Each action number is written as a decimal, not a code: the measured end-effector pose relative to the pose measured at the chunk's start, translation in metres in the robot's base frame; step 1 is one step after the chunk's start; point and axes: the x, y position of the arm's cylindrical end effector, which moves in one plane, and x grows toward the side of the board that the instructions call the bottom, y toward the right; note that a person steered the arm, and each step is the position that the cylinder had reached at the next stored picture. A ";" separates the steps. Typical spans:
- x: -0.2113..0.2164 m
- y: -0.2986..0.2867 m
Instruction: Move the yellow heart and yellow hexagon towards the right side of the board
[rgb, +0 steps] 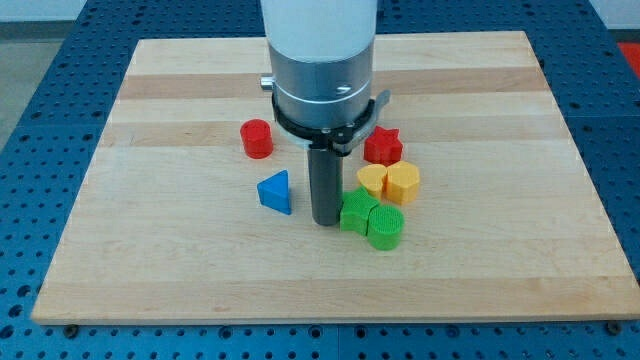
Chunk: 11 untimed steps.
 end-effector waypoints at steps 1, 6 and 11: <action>0.000 0.010; -0.042 0.001; -0.042 0.052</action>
